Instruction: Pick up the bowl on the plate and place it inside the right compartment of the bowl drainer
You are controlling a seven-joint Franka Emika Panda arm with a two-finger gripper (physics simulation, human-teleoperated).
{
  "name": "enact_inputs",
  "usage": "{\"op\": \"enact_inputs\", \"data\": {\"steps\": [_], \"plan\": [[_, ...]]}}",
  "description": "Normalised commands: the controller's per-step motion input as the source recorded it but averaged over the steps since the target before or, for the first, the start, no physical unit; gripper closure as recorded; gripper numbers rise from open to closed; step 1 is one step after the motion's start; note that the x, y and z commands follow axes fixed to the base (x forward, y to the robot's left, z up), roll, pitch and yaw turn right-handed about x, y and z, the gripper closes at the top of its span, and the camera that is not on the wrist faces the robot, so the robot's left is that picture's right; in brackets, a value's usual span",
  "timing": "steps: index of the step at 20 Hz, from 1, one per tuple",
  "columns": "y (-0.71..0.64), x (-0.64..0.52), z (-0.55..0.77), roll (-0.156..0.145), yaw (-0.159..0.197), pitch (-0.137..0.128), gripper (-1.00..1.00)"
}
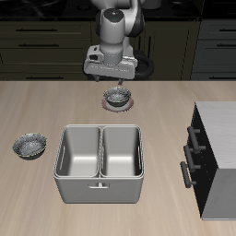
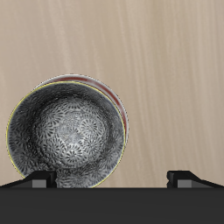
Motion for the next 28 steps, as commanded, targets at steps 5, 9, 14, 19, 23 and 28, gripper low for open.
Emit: {"op": "enact_inputs", "data": {"steps": [5, 9, 14, 19, 23, 28], "plan": [[0.01, 0.03, -0.21, 0.010, -0.016, -0.003, -1.00], [-0.01, 0.05, -0.25, -0.009, -0.016, -0.011, -1.00], [0.00, 0.11, -0.35, -0.004, -0.023, 0.058, -1.00], [-0.05, 0.07, -0.31, 0.006, -0.031, 0.053, -1.00], [0.03, 0.07, -0.21, 0.038, -0.038, 0.044, -1.00], [0.05, -0.04, -0.07, 0.068, -0.060, 0.023, 1.00]]}}
